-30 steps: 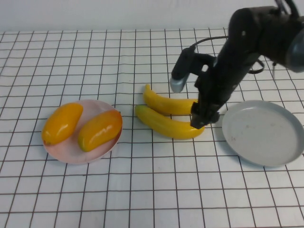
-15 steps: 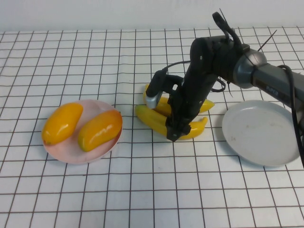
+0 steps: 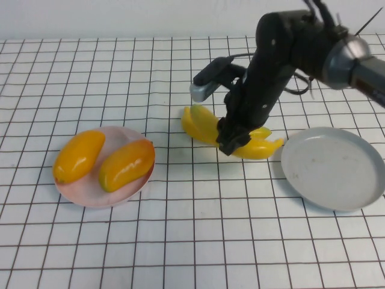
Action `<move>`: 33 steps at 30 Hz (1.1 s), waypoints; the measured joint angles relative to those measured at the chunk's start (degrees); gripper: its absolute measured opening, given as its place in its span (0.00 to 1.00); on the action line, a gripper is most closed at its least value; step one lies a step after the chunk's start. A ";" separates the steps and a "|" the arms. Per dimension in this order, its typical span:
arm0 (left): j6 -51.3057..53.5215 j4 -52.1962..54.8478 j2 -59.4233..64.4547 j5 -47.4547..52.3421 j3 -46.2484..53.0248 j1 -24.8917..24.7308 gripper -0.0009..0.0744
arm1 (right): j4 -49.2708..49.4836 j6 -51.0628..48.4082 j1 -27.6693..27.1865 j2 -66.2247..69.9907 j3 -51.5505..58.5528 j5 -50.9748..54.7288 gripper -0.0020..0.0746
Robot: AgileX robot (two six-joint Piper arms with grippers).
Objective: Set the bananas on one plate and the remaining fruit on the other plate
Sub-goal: Put another type of fruit in the right plate
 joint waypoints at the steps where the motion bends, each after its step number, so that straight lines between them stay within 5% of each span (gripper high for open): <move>1: 0.00 0.00 0.00 0.00 0.00 0.00 0.01 | -0.67 1.89 -0.62 -2.18 1.09 0.04 0.45; 13: 0.00 0.00 0.00 0.00 0.00 0.00 0.01 | -6.91 12.58 -16.53 -21.45 32.74 -7.89 0.45; 20: 0.00 0.00 0.00 0.00 0.00 0.00 0.01 | -7.42 10.61 -20.40 -18.79 38.00 -16.78 0.45; 27: 0.00 0.00 0.00 0.00 0.00 0.00 0.01 | -7.21 10.48 -20.40 -17.14 37.76 -20.18 0.85; 33: 0.00 0.00 0.00 0.00 0.00 0.00 0.01 | -5.29 10.16 -19.67 -17.14 30.29 -11.70 0.87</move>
